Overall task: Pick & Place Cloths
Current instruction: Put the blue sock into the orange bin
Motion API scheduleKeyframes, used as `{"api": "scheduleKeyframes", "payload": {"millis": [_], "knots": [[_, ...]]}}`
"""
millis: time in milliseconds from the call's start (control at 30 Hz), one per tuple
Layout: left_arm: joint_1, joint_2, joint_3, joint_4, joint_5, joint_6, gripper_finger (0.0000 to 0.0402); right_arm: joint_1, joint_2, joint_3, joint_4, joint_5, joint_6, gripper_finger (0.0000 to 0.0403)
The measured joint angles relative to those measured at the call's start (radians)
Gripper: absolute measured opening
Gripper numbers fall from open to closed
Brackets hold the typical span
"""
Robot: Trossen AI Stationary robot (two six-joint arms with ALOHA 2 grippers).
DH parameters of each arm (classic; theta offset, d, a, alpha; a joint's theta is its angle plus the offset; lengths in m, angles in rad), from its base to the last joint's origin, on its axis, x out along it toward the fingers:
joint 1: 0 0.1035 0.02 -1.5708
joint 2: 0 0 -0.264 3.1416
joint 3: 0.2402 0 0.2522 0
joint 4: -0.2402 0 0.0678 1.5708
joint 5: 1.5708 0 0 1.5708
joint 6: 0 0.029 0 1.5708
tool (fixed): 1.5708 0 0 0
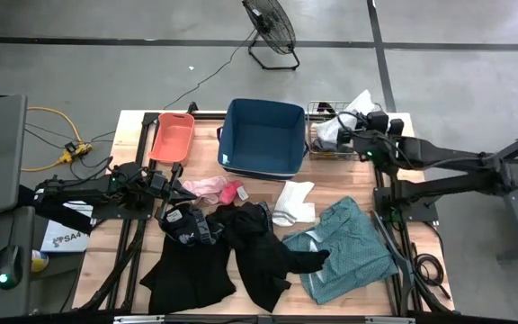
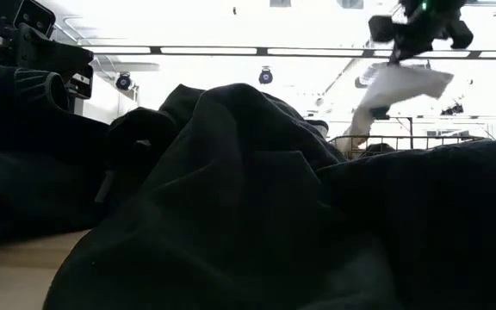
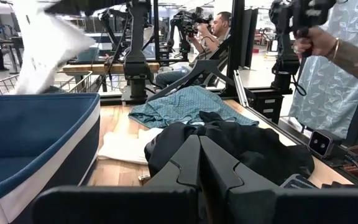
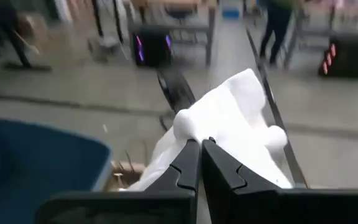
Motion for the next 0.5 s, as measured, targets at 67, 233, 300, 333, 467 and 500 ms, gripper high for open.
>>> {"api": "scheduleKeyframes", "payload": {"millis": [67,233,300,333,467,500], "knots": [[0.0,0.0,0.0,0.0,0.0,0.0,0.0001,-0.059,0.012,0.0,-0.066,-0.056,0.058,0.0004],[0.0,0.0,0.0,0.0,0.0,0.0,0.0001,-0.18,0.047,0.0,-0.092,-0.126,0.064,0.0004],[0.0,0.0,0.0,0.0,0.0,0.0,0.0001,-0.223,0.066,0.0,-0.07,-0.143,0.017,0.0004],[0.0,0.0,0.0,0.0,0.0,0.0,0.0001,-0.245,0.078,0.0,-0.057,-0.163,-0.024,0.0004],[0.0,0.0,0.0,0.0,0.0,0.0,0.0001,-0.336,0.145,0.0,0.0,-0.279,-0.216,0.0004],[0.0,0.0,0.0,0.0,0.0,0.0,0.0001,-0.359,0.165,0.0,0.013,-0.307,-0.245,0.0004]]}}
